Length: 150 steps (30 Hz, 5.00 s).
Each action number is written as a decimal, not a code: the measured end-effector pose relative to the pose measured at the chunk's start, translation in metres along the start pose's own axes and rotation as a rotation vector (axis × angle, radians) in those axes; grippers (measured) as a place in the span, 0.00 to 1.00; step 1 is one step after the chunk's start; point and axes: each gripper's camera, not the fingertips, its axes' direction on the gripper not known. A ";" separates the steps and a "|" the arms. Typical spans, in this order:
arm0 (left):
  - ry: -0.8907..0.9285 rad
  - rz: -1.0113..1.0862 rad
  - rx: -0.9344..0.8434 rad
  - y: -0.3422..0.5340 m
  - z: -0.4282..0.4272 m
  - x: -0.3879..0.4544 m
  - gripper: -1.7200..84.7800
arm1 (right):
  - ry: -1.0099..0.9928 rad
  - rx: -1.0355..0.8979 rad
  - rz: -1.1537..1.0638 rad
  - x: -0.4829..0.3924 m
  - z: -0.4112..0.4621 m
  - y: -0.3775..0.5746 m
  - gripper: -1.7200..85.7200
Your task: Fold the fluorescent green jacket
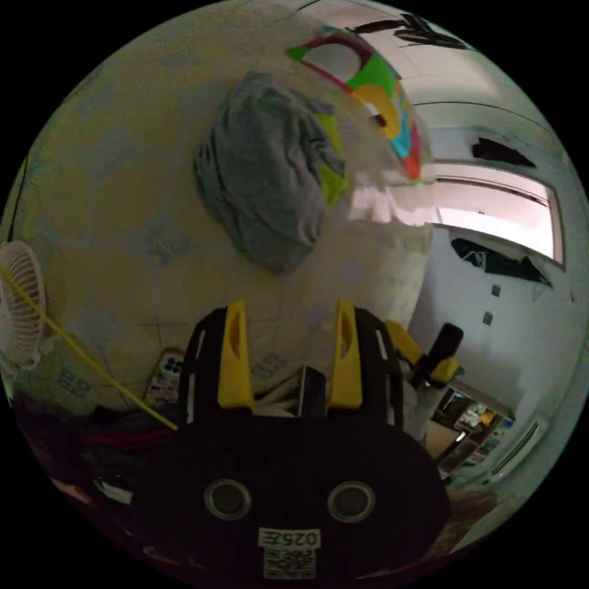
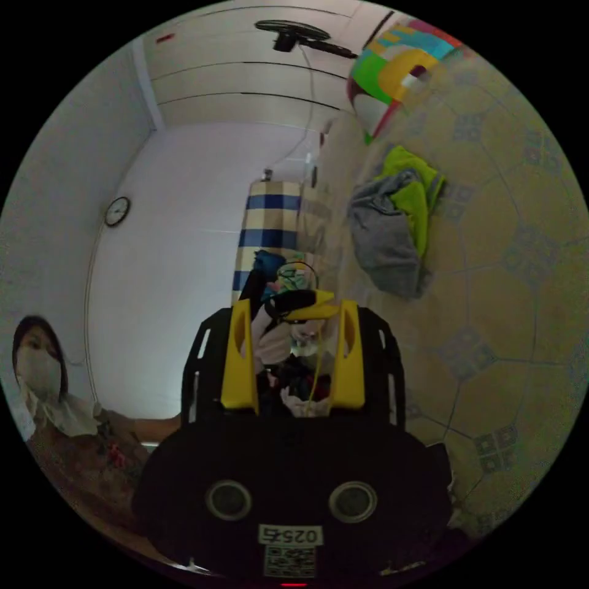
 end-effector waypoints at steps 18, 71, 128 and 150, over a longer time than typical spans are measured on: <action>0.328 0.021 -0.031 -0.023 0.040 -0.049 0.03 | -0.085 0.098 0.323 0.065 -0.078 0.086 0.26; 0.663 2.088 -0.314 1.014 0.276 0.181 0.10 | -0.359 1.080 -0.662 -0.658 -0.393 1.263 0.07; 0.001 0.939 -0.886 0.931 0.818 0.333 0.02 | 0.323 1.416 0.802 -0.624 -0.308 1.445 0.02; 0.178 1.617 -0.845 1.029 0.647 0.434 0.01 | 0.780 1.291 0.453 -0.788 -0.148 1.392 0.18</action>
